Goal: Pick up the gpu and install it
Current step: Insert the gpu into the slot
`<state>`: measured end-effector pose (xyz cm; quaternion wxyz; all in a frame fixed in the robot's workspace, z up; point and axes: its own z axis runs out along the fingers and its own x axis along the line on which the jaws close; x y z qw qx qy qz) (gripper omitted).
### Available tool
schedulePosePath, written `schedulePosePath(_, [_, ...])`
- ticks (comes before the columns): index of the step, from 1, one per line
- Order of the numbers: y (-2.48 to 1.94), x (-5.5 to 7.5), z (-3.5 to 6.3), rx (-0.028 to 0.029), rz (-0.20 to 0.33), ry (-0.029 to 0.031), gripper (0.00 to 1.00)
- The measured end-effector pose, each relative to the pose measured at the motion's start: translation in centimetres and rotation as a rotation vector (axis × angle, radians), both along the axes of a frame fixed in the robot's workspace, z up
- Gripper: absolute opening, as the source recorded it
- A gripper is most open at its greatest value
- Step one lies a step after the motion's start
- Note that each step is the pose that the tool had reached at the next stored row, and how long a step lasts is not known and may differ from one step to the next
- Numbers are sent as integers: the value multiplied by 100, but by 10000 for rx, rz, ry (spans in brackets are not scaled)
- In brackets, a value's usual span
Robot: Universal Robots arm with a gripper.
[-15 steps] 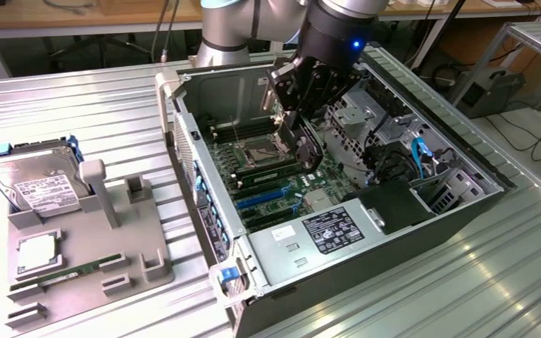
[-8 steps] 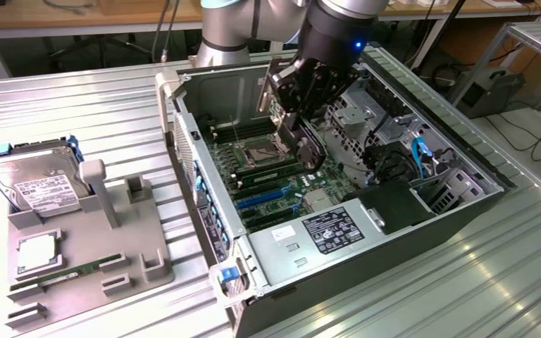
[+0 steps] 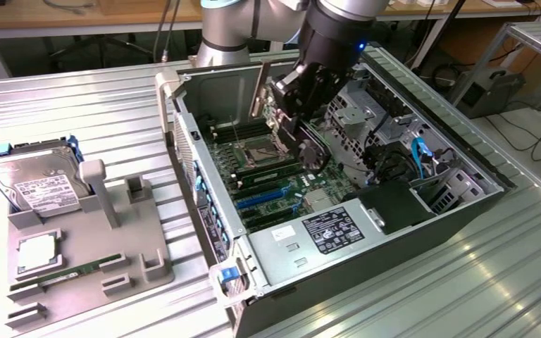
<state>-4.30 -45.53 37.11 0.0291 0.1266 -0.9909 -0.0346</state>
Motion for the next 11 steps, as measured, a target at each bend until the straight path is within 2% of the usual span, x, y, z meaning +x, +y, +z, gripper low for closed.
schedulePosePath(5, [0, 0, -24, -2, 1215, 1, 26])
schedulePosePath(11, [0, 0, -53, -1, 2430, 0, 26])
